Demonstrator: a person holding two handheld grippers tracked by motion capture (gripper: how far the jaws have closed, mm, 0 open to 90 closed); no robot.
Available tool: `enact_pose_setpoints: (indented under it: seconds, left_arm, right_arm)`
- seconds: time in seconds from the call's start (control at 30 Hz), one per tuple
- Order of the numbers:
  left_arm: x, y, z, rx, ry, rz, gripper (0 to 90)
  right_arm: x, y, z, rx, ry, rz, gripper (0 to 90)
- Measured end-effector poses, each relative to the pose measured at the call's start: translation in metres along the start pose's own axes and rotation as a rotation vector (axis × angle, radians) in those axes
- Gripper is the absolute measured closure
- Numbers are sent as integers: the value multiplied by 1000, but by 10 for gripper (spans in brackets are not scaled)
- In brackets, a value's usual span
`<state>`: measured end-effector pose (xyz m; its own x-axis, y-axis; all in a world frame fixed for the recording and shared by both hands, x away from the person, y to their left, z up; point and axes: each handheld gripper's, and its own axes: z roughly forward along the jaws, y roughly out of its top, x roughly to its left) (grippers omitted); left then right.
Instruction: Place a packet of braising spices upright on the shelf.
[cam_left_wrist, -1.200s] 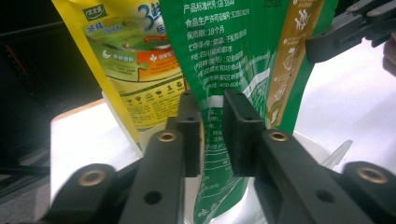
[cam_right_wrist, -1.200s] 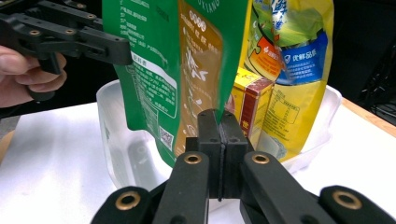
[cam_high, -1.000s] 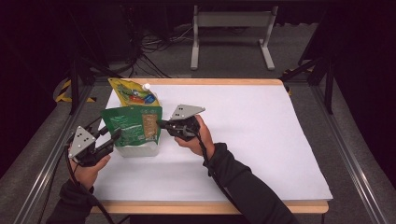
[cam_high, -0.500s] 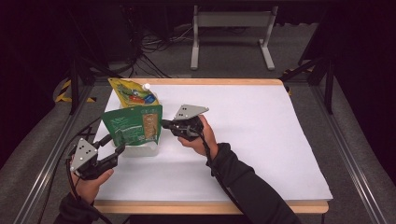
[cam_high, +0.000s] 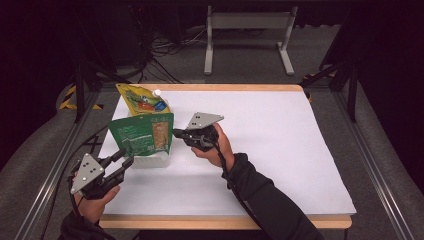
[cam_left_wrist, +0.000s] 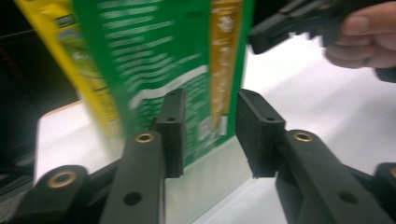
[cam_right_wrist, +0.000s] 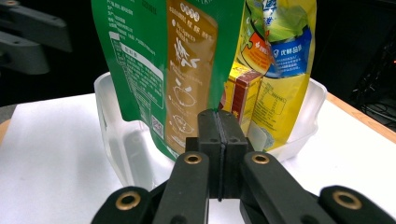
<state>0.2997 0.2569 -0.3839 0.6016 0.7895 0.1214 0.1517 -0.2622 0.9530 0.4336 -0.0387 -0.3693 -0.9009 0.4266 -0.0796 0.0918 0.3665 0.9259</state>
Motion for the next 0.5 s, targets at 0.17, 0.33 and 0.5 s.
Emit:
enact_pose_setpoints:
  seconds: [0.17, 0.33, 0.5]
  left_arm:
    - [-9, 1, 10, 23, -29, 15, 672]
    - [-16, 1, 19, 48, -54, 31, 660]
    - [-19, 1, 25, 61, -67, 37, 622]
  right_arm:
    - [-1, 0, -4, 1, -1, -2, 900]
    - [-5, -2, -14, 19, -13, -10, 900]
    - [-9, -3, -28, 48, -39, -38, 899]
